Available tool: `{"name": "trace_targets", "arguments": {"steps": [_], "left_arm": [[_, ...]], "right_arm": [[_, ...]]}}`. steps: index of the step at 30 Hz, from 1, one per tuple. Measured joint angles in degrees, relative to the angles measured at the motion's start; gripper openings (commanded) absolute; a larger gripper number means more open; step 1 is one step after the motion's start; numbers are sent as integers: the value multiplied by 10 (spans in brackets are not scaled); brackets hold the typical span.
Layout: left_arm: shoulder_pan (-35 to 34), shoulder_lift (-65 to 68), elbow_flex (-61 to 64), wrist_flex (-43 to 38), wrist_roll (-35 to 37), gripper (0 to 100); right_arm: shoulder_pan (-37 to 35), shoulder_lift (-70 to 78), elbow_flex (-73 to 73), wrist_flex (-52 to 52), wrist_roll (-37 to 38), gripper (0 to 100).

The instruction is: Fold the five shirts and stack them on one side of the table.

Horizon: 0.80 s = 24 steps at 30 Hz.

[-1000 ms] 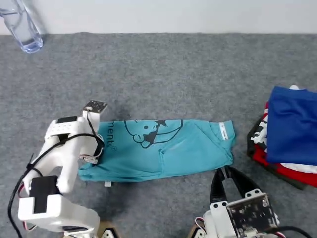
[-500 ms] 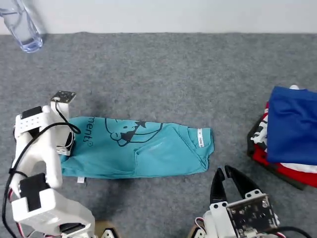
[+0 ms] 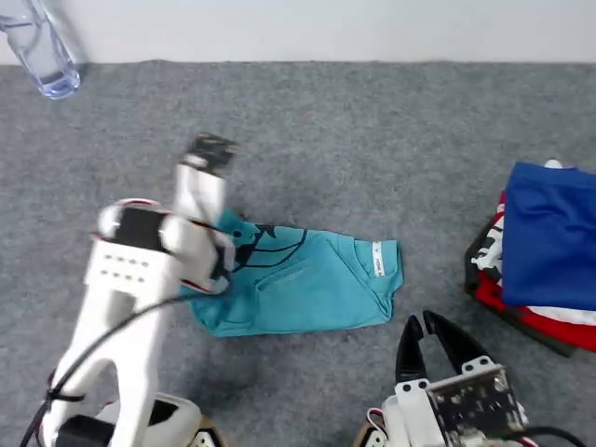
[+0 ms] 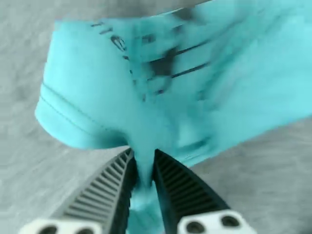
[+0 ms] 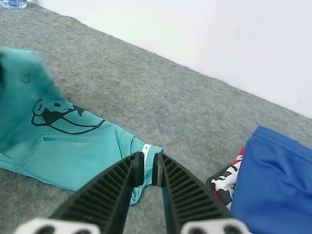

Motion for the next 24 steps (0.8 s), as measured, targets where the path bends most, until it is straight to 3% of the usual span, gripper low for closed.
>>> {"name": "trace_targets", "arguments": {"steps": [5, 11, 19, 24], "left_arm": [[149, 8, 0, -56, 42, 12], [243, 108, -50, -103, 47, 12], [280, 263, -151, -106, 51, 20], [293, 289, -171, -106, 60, 170]], "right_arm": [[0, 1, -51, 0, 0, 61], [0, 1, -61, 0, 0, 61], [0, 1, -61, 0, 0, 59], [0, 2, -61, 0, 0, 58]]}}
